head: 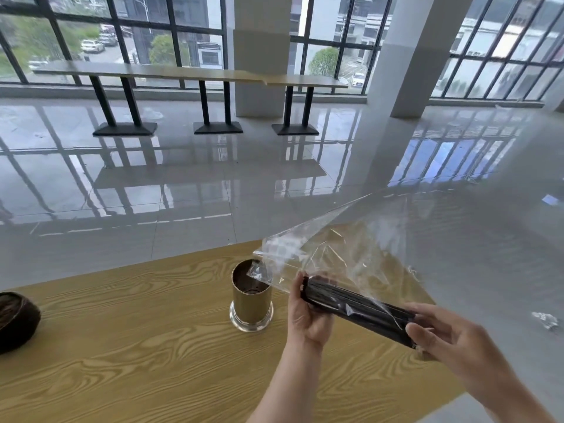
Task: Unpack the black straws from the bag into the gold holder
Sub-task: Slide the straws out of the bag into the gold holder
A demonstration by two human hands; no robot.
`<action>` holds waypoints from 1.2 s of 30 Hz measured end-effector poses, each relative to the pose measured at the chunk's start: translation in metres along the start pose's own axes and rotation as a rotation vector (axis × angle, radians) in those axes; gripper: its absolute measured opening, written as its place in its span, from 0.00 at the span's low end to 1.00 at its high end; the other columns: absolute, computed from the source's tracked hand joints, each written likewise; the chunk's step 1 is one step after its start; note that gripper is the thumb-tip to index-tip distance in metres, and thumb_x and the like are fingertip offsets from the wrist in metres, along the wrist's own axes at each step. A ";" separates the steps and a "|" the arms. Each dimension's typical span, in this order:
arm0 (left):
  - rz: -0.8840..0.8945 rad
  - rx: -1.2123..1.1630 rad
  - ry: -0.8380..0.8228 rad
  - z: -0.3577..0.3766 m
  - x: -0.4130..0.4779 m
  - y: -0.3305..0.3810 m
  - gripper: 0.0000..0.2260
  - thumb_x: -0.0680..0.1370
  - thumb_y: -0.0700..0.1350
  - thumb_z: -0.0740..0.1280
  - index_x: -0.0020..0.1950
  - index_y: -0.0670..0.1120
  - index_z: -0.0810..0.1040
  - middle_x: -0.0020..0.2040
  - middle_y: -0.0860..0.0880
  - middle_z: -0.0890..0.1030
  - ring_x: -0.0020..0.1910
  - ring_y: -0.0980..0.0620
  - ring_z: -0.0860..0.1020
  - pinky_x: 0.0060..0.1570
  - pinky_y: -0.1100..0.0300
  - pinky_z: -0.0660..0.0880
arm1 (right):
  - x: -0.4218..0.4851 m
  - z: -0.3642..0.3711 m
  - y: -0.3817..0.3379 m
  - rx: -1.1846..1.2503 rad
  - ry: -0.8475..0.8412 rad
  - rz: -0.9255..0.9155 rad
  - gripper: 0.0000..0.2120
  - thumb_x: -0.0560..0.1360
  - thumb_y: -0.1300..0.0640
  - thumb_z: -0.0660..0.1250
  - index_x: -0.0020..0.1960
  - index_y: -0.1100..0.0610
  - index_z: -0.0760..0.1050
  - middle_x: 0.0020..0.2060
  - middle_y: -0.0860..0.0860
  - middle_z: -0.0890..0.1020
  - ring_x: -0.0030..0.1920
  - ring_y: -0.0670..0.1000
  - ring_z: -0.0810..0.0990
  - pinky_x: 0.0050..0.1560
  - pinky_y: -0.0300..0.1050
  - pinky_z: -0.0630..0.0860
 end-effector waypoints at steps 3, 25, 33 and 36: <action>0.010 -0.020 0.029 -0.001 0.001 -0.002 0.11 0.79 0.48 0.68 0.43 0.41 0.79 0.39 0.42 0.82 0.40 0.42 0.83 0.64 0.48 0.75 | 0.000 -0.004 -0.004 0.051 0.052 -0.010 0.17 0.67 0.50 0.73 0.56 0.50 0.84 0.46 0.52 0.88 0.45 0.51 0.87 0.37 0.51 0.85; 0.131 -0.015 0.035 0.010 0.006 -0.001 0.07 0.74 0.47 0.71 0.49 0.46 0.77 0.46 0.46 0.79 0.43 0.47 0.79 0.49 0.53 0.80 | 0.019 0.016 -0.066 -0.178 0.143 -0.317 0.10 0.67 0.50 0.76 0.48 0.46 0.84 0.40 0.44 0.88 0.38 0.48 0.88 0.43 0.45 0.84; 0.178 -0.003 0.017 0.014 0.007 0.012 0.06 0.74 0.46 0.73 0.48 0.47 0.81 0.44 0.48 0.86 0.43 0.49 0.86 0.44 0.54 0.81 | 0.036 0.030 -0.093 -0.328 0.193 -0.413 0.09 0.71 0.55 0.77 0.41 0.40 0.83 0.32 0.39 0.86 0.34 0.40 0.85 0.38 0.32 0.78; 0.194 0.021 0.037 0.015 0.009 0.019 0.07 0.74 0.48 0.73 0.49 0.48 0.81 0.46 0.48 0.85 0.46 0.49 0.84 0.44 0.55 0.81 | 0.038 0.036 -0.100 -0.333 0.184 -0.415 0.10 0.72 0.56 0.76 0.42 0.39 0.83 0.32 0.40 0.86 0.33 0.41 0.86 0.38 0.33 0.79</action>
Point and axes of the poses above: each hand's wrist, its own x-axis towards the middle knuckle, its own z-axis out of the palm, y = z × x, the point moved 2 cm from there along x, towards the middle knuckle
